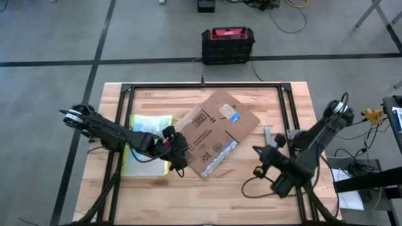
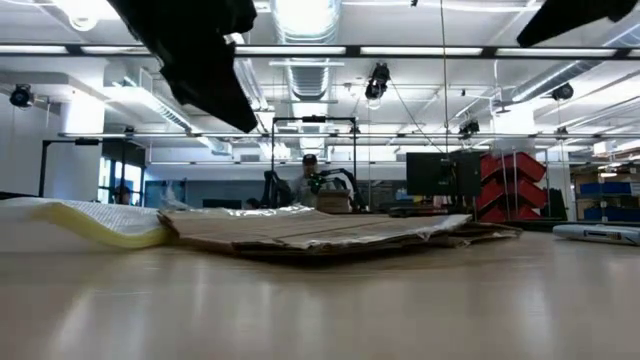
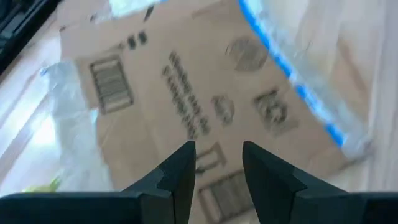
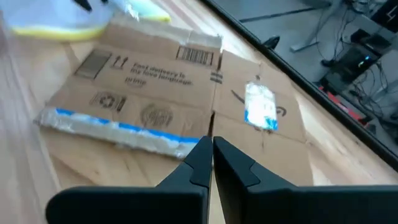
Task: Unpack boxes
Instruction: Break down the box until it is fully flat
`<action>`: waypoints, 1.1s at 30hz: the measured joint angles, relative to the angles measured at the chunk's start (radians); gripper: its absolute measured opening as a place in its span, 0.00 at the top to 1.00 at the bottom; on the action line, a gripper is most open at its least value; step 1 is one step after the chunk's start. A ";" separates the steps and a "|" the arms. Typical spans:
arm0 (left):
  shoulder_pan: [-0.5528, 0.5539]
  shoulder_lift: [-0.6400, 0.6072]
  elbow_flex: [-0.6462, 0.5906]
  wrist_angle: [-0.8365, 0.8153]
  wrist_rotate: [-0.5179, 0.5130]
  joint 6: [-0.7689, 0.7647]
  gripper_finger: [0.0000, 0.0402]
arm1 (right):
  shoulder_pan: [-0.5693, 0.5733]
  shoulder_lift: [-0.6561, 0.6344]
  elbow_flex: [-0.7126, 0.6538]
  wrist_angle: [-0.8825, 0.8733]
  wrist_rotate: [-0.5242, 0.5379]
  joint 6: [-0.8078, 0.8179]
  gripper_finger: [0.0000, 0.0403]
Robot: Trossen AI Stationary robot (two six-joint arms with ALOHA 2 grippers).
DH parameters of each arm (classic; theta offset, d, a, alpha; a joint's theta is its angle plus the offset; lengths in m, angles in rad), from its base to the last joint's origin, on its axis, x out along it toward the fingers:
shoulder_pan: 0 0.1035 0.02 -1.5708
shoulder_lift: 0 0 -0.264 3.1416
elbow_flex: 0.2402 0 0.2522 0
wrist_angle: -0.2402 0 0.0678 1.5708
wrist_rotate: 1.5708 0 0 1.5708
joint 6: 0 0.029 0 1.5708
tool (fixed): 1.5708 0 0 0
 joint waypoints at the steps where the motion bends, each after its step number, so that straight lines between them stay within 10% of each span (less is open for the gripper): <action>1: 0.004 0.000 -0.019 0.046 0.000 0.001 0.70 | -0.031 -0.005 -0.011 0.039 -0.008 -0.023 1.00; 14: 0.113 0.113 -0.294 0.486 -0.025 -0.119 0.70 | -0.338 0.005 -0.058 0.520 -0.472 -0.809 1.00; 25: 0.211 0.435 -0.080 0.681 0.121 0.037 0.70 | -0.442 -0.012 -0.058 0.476 -0.690 -1.103 1.00; 33: 0.212 0.357 -0.017 0.828 0.251 0.237 0.70 | -0.598 -0.167 -0.162 0.635 -0.779 -1.354 1.00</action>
